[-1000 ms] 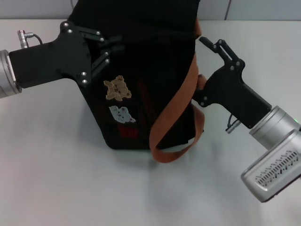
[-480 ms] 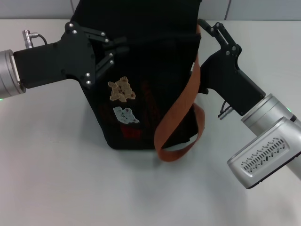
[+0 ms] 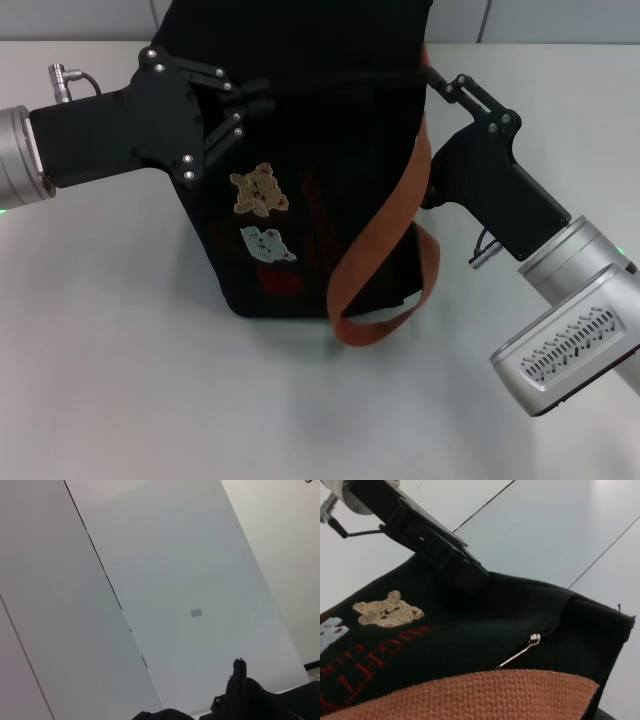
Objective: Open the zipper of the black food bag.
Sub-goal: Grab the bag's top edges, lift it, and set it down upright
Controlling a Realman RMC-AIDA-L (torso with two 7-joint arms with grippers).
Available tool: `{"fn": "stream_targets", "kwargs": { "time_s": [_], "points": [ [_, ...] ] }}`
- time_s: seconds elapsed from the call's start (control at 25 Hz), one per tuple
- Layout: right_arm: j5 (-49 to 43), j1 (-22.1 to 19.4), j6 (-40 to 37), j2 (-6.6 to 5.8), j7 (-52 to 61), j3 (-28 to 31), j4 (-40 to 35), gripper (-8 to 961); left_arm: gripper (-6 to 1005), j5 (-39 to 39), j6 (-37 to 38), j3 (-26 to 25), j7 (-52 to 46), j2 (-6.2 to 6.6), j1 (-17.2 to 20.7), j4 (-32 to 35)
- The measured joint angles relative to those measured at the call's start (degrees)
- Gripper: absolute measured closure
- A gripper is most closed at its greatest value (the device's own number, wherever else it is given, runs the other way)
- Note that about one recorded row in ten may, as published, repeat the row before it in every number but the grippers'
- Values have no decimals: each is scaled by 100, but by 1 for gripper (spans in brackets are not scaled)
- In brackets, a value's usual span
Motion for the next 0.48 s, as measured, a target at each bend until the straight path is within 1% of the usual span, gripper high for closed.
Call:
{"fn": "stream_targets", "kwargs": {
  "time_s": [0.08,0.28,0.4,0.48],
  "points": [
    [1,-12,-9,0,9,16,28,177,933,0,-1,0,2,0,0,0],
    [2,-11,-1,0,12,66,125,350,933,-7,-5,-1,27,0,-2,-40],
    [2,20,29,-1,22,62,155,542,933,-10,-7,-1,81,0,-13,-98],
    [3,38,39,-1,24,37,163,621,933,-10,-8,-1,86,0,-14,-108]
  ]
}}
